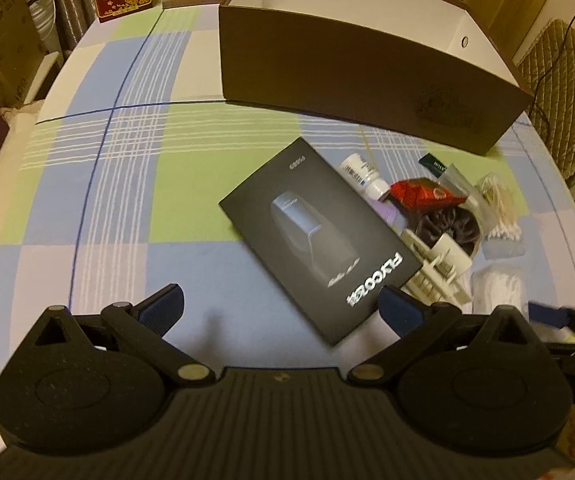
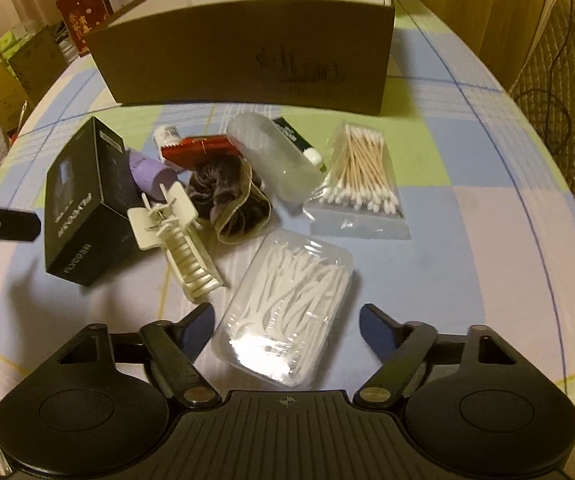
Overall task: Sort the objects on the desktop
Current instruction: 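Grasp the black shaver box with left tool while right tool grasps floss tray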
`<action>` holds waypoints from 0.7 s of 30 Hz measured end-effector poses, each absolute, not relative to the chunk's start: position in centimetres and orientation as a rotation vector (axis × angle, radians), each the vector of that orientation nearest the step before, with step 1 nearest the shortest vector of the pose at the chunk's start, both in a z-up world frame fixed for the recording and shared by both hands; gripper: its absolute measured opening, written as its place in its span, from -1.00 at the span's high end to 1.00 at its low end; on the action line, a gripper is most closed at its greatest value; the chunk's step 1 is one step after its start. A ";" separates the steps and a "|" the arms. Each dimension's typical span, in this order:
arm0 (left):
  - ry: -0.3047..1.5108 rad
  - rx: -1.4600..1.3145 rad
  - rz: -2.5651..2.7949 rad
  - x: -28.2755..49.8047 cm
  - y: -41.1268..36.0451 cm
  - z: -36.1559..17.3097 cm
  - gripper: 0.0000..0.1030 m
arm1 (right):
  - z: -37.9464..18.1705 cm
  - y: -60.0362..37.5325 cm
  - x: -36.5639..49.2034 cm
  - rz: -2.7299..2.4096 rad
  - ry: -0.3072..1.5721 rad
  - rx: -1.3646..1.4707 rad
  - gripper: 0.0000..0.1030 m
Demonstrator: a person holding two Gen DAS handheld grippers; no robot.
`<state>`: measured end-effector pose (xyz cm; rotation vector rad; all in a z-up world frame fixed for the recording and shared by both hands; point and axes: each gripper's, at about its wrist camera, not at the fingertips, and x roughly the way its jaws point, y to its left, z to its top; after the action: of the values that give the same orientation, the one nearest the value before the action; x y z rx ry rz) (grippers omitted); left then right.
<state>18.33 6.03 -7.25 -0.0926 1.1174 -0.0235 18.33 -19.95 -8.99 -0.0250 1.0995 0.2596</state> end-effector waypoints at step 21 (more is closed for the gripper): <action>1.178 -0.218 -0.020 24.0 5.0 -10.9 -0.98 | -9.0 -27.0 20.3 0.083 1.095 0.039 -0.07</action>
<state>23.98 4.98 -10.93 -0.2180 1.1783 -0.0201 20.31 -27.01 -8.97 0.0386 1.0955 0.0835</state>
